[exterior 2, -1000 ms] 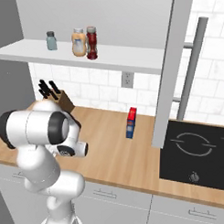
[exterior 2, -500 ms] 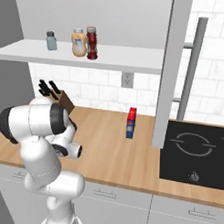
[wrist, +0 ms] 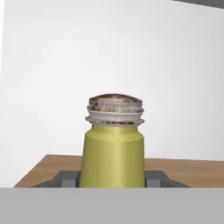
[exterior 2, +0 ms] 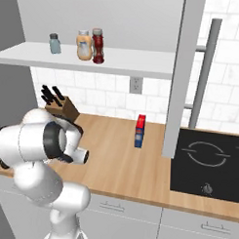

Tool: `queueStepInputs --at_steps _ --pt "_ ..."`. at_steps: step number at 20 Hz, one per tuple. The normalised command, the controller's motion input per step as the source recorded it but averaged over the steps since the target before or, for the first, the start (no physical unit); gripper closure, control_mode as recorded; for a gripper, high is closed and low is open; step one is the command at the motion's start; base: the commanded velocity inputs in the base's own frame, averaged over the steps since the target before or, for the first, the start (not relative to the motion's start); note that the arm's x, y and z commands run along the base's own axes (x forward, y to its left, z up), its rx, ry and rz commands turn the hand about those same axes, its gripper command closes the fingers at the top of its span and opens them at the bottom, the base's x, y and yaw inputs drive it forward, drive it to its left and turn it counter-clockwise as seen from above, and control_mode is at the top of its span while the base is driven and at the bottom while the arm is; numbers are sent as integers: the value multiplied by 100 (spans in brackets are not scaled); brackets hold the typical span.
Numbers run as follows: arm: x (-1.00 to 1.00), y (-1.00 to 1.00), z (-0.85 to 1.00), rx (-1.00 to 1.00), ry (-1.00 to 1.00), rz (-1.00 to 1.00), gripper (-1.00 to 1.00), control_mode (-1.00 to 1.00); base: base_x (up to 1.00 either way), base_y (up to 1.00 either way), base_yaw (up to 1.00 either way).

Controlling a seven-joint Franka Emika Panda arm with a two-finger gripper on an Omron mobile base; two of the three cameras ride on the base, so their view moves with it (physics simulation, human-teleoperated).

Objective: Put the shaker and condiment bottle from the counter next to their counterparts in the cabinet.

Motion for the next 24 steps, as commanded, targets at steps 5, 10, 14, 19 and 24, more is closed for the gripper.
queueStepInputs --at_steps 5,10,14,19,24 --pt "-7 0 94 -2 9 -11 100 -100 0 0 0" --pt "-35 -2 72 0 22 -14 100 -100 0 0 0" --pt "-36 -2 80 1 19 -17 100 -100 0 0 0" --pt "-18 0 100 0 10 -20 100 -100 0 0 0" --pt "-37 -3 95 0 1 -21 100 -100 0 0 0"
